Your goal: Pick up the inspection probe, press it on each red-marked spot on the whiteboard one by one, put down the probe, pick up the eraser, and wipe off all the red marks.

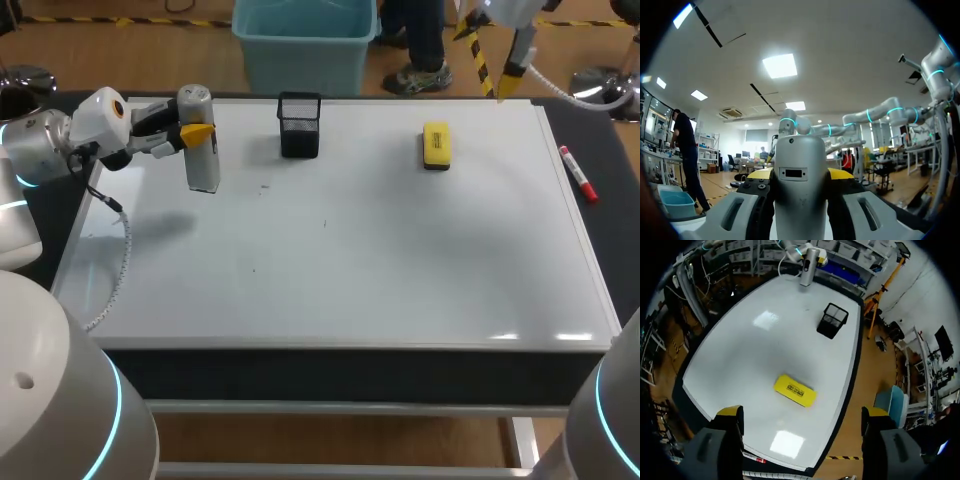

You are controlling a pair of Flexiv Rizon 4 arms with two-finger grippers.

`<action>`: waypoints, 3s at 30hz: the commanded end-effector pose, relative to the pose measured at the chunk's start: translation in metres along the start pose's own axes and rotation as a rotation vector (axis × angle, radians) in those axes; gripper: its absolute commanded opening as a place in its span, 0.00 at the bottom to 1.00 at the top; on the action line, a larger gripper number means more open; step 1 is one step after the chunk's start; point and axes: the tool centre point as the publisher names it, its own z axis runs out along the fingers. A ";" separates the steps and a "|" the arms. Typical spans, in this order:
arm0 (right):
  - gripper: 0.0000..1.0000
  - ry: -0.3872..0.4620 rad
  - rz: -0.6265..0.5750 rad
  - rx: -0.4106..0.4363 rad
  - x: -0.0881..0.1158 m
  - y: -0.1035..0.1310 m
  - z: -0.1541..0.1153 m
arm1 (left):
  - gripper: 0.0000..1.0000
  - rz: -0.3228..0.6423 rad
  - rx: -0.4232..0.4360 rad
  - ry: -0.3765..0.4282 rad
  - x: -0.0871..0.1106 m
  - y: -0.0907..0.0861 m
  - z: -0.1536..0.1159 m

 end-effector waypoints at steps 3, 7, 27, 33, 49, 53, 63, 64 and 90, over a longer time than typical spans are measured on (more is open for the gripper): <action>1.00 -0.081 0.164 -0.153 0.004 0.002 -0.019 | 0.00 0.002 0.001 -0.002 0.001 -0.001 0.001; 1.00 -0.107 0.153 -0.180 0.007 0.012 -0.028 | 0.00 0.002 0.001 -0.002 0.001 -0.001 0.001; 1.00 -0.171 0.098 -0.142 0.011 0.024 -0.045 | 0.00 0.001 -0.009 0.000 -0.011 -0.006 0.008; 1.00 -0.171 0.098 -0.142 0.011 0.024 -0.045 | 0.00 -0.014 -0.006 0.011 -0.046 -0.021 0.032; 1.00 -0.171 0.098 -0.142 0.011 0.024 -0.045 | 0.00 0.021 0.044 0.142 -0.097 -0.049 0.123; 1.00 -0.171 0.098 -0.142 0.011 0.024 -0.045 | 0.00 0.020 0.054 0.179 -0.103 -0.042 0.142; 1.00 -0.171 0.098 -0.142 0.011 0.024 -0.045 | 0.00 -0.003 0.096 0.206 -0.117 -0.015 0.163; 1.00 -0.171 0.098 -0.142 0.011 0.024 -0.045 | 0.00 -0.004 0.097 0.207 -0.118 -0.013 0.164; 1.00 -0.171 0.098 -0.142 0.011 0.024 -0.045 | 0.00 -0.012 0.111 0.196 -0.145 0.032 0.175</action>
